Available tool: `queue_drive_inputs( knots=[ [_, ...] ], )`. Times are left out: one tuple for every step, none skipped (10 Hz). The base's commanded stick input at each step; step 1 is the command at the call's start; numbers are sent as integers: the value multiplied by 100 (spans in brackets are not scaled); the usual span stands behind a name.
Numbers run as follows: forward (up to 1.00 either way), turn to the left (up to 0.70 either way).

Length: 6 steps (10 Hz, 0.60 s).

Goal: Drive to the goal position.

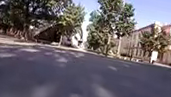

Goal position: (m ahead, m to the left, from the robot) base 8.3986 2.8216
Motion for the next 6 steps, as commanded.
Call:
queue_drive_inputs(
  knots=[
    [70, 0],
    [70, 0],
    [70, 0],
    [70, 0],
    [70, 0],
    [70, 0]
  ],
)
